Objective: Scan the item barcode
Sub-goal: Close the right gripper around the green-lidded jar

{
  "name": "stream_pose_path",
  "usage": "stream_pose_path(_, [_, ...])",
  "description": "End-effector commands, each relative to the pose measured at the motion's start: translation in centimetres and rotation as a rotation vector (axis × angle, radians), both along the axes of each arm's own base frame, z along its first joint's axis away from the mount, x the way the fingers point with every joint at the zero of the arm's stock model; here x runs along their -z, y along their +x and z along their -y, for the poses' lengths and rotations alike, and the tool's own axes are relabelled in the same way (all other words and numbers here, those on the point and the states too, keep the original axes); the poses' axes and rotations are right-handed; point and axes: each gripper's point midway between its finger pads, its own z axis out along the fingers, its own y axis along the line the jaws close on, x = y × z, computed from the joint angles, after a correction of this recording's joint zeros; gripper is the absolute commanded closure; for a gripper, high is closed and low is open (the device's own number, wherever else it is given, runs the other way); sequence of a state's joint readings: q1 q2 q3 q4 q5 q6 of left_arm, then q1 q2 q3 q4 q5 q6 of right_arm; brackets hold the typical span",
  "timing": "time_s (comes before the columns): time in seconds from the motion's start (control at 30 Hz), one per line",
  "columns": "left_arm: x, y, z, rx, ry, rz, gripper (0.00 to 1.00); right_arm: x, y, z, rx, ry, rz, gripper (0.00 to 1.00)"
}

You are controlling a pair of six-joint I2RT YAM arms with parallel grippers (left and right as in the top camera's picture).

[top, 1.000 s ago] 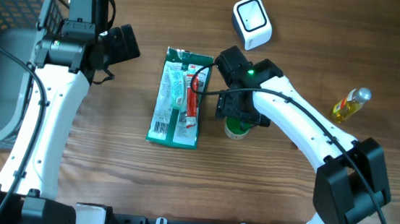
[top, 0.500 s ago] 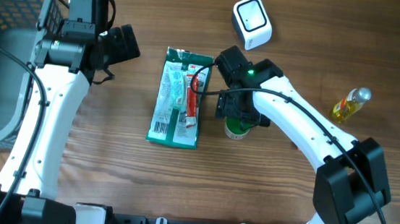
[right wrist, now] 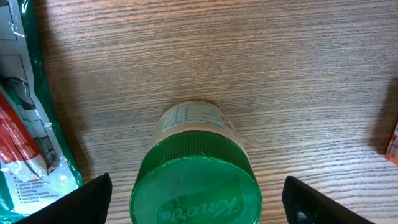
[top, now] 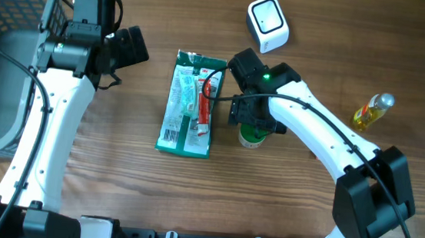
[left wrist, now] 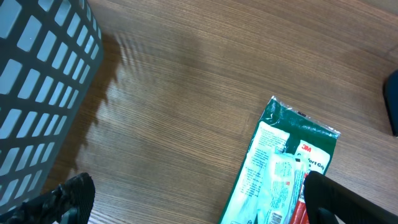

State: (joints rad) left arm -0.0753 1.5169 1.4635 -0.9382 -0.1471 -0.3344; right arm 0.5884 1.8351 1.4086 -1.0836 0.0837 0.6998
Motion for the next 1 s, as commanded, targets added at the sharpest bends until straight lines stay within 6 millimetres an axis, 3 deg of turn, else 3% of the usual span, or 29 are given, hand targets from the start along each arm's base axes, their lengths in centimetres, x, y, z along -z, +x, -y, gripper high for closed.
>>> stream_pose_path(0.0, [-0.24, 0.21, -0.05, 0.01, -0.001, 0.006, 0.0, 1.02, -0.16, 0.38, 0.012, -0.033, -0.015, 0.12])
stream_pose_path(0.97, [-0.24, 0.21, -0.05, 0.01, -0.001, 0.006, 0.0, 1.17, -0.67, 0.25, 0.011, -0.022, -0.039, 0.12])
